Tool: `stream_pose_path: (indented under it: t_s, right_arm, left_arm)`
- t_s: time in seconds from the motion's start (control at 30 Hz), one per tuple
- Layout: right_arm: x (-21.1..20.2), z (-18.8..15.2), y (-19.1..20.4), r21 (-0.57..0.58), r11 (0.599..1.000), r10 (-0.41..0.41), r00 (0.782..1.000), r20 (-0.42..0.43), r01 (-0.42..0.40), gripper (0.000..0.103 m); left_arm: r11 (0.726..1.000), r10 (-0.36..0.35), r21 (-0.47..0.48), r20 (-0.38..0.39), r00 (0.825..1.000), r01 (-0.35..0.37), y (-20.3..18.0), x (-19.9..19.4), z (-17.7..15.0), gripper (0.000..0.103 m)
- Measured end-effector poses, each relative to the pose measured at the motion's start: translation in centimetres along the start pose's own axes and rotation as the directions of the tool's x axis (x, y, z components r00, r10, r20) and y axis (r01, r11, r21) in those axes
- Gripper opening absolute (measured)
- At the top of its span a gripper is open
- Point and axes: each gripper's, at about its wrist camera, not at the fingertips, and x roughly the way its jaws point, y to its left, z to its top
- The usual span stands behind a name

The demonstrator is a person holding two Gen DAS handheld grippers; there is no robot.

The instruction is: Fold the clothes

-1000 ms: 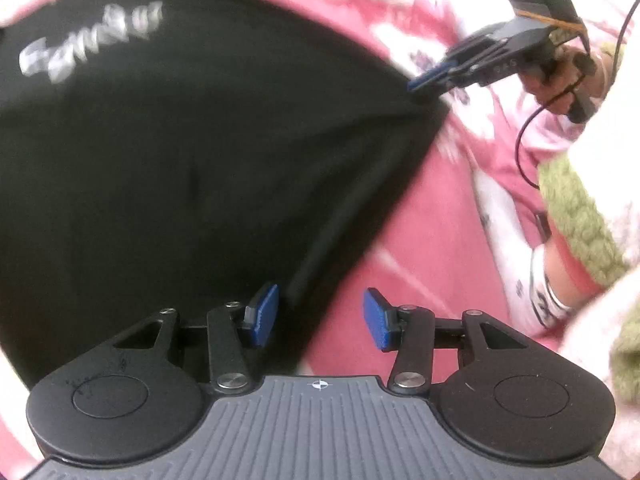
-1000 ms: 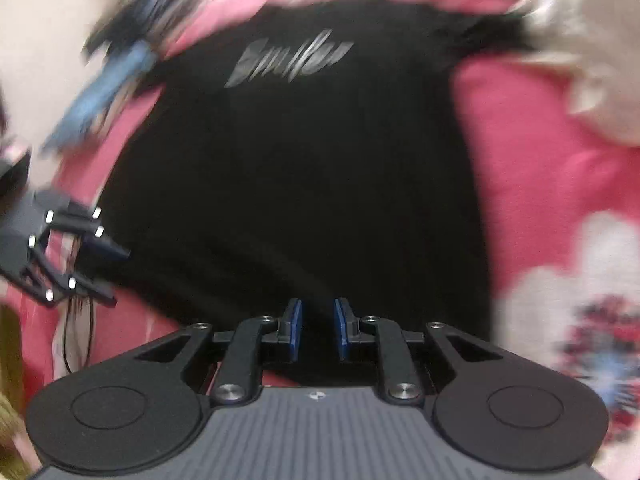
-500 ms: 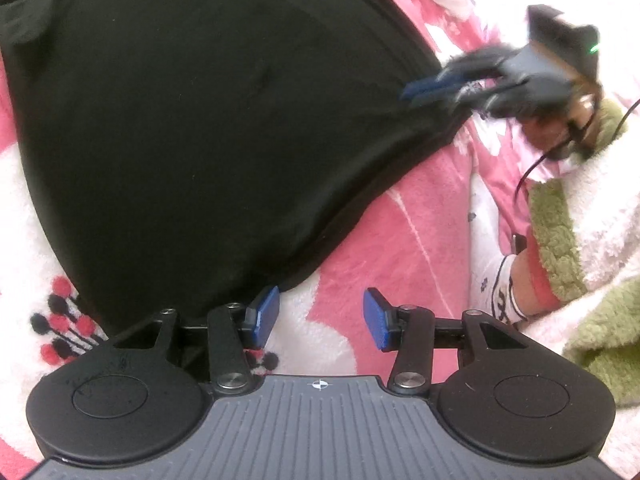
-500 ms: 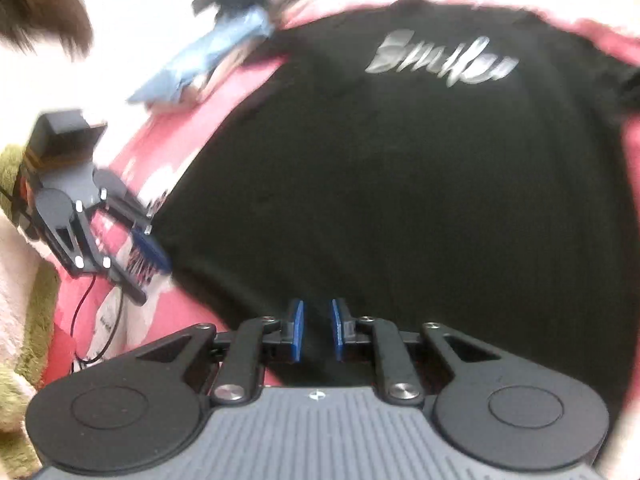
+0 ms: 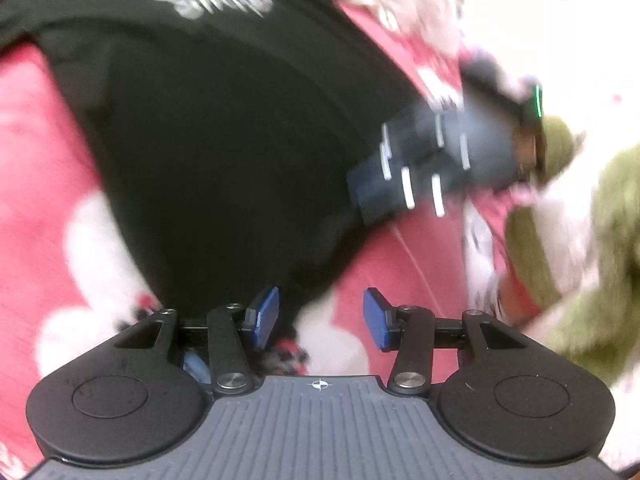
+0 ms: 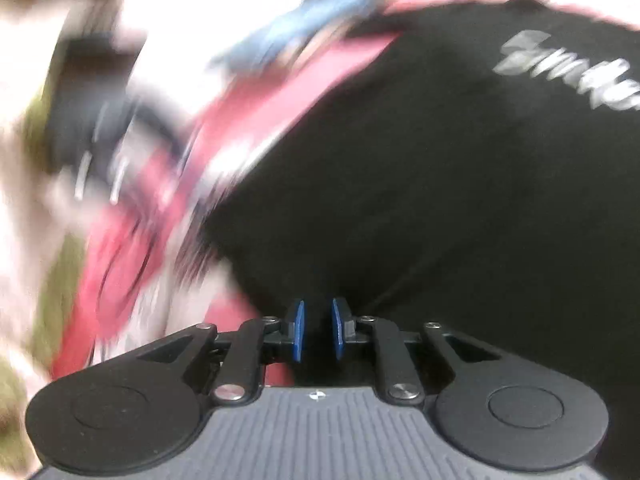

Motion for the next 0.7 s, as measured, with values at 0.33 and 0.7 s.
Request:
stream_pose_path:
  t_s: [0.33,0.7]
  right_arm:
    - [0.3,2.5,1.7,-0.055,0.997,0.062,0.995,0.082,-0.058,0.016]
    - [-2.2,1.8,-2.6,0.148,0.987,-0.098,0.973,0.21,0.067,0.016]
  left_arm:
    - [0.994,0.098,0.061,-0.147,0.984,-0.09,0.5,2.9,-3.2,0.046]
    - [0.995,0.095,0.034,-0.009,0.995,-0.095,3.8,-3.1,0.3,0.047]
